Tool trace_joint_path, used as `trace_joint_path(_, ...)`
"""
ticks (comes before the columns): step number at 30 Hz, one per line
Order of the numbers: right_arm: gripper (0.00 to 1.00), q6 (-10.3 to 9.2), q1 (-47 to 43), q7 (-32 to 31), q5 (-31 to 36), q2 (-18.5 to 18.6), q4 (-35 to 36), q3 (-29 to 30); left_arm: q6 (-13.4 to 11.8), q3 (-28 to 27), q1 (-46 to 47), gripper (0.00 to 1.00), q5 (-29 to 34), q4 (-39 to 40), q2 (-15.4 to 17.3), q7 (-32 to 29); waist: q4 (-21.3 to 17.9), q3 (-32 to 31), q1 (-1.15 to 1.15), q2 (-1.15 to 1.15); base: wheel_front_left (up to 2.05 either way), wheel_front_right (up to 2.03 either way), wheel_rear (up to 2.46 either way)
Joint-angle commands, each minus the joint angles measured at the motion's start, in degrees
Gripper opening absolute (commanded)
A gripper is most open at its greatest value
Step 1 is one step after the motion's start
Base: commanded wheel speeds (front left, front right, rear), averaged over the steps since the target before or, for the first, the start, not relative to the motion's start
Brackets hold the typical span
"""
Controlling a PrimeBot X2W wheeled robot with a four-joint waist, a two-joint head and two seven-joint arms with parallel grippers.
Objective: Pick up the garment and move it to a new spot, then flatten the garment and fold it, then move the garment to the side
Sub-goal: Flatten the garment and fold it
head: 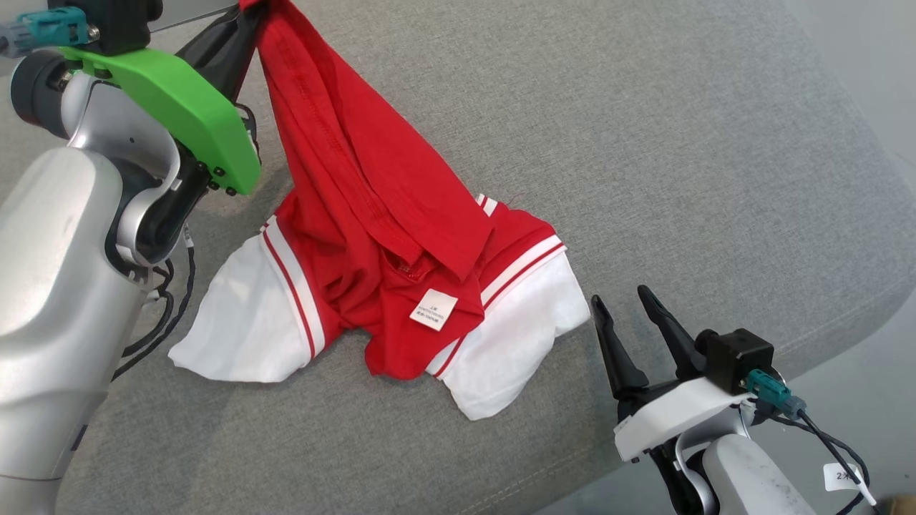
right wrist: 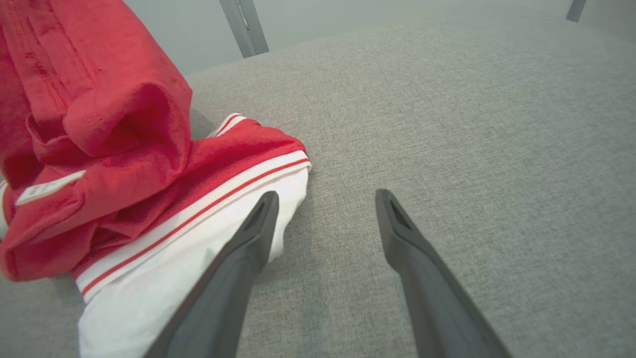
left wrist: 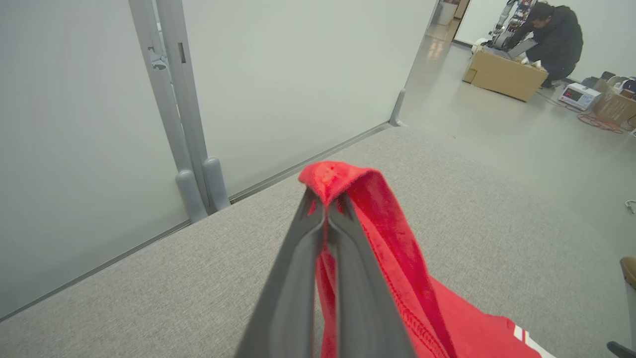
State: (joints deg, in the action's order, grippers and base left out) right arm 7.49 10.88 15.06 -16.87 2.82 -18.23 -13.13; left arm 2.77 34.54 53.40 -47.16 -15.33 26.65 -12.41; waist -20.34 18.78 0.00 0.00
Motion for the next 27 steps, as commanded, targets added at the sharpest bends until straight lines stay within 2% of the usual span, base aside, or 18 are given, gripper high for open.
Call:
trace_joint_path(1, 1.0, 0.0, -0.18, 0.17, -0.1, 0.14, 0.01, 0.26, 0.6, 0.11, 0.23, 0.87, 0.24, -1.68, 0.01, 0.69, -0.52, 0.54, 0.0, 0.0, 0.0, 0.0, 0.0)
trace_joint_path(2, 1.0, 0.0, -0.35, 0.17, -0.1, 0.14, 0.0, 0.31, 0.74, 0.09, -0.27, 1.0, -0.23, -3.02, -0.11, 0.69, -0.53, 0.48, 0.0, 0.0, 0.0, 0.0, 0.0)
trace_joint_path(5, 1.0, 0.0, -0.85, 0.17, 0.05, 0.14, 0.08, 0.53, 0.42, 0.34, -1.38, 1.0, -0.78, -4.39, -0.07, -0.17, -0.37, 0.32, 0.0, 0.0, 0.0, 0.0, 0.0)
trace_joint_path(10, 1.0, 0.0, -1.65, 0.17, 1.33, 0.15, 0.09, 2.01, -2.05, 2.5, -5.08, 1.0, 0.71, 0.53, 3.65, -4.72, 1.26, -0.45, 0.0, 0.0, 0.0, 0.0, 0.0)
trace_joint_path(12, 1.0, 0.0, -2.07, 0.17, 2.03, 0.15, 0.12, 2.74, -3.93, 2.8, -7.22, 1.0, 0.93, 5.79, 6.27, -7.18, 2.26, -0.67, 0.0, 0.0, 0.0, 0.0, 0.0)
trace_joint_path(14, 1.0, 0.0, -2.3, 0.17, 2.62, 0.13, 0.33, 3.21, -6.84, 2.7, -9.94, 1.0, 2.09, 11.93, 8.24, -7.95, 3.32, -0.74, 0.0, 0.0, 0.0, 0.0, 0.0)
trace_joint_path(16, 1.0, 0.0, -2.36, 0.17, 3.06, 0.14, 0.42, 3.48, -10.04, 3.36, -13.31, 1.0, 3.46, 18.05, 8.84, -7.64, 4.3, -0.75, 0.0, 0.0, 0.0, 0.0, 0.0)
trace_joint_path(19, 1.0, 0.0, -2.28, 0.17, 3.64, 0.15, 0.55, 3.57, -13.8, 5.34, -18.31, 1.0, 4.43, 25.6, 6.96, -6.62, 5.35, -0.65, 0.0, 0.0, 0.0, 0.0, 0.0)
trace_joint_path(22, 1.0, 0.0, -2.02, 0.17, 4.28, 0.15, 0.51, 3.49, -15.72, 8.39, -21.89, 1.0, 5.69, 28.99, 4.26, -5.67, 6.06, -0.49, 0.0, 0.0, 0.0, 0.0, 0.0)
trace_joint_path(25, 1.0, 0.0, -2.06, 0.17, 5.08, 0.16, 0.43, 3.64, -16.16, 11.17, -24.01, 1.0, 5.91, 28.73, 0.57, -4.34, 6.61, -0.38, 0.0, 0.0, 0.0, 0.0, 0.0)
trace_joint_path(27, 1.0, 0.0, -2.22, 0.17, 5.49, 0.15, 0.46, 3.71, -15.51, 12.69, -24.41, 1.0, 6.19, 27.68, -0.9, -3.97, 6.82, -0.37, 0.0, 0.0, 0.0, 0.0, 0.0)
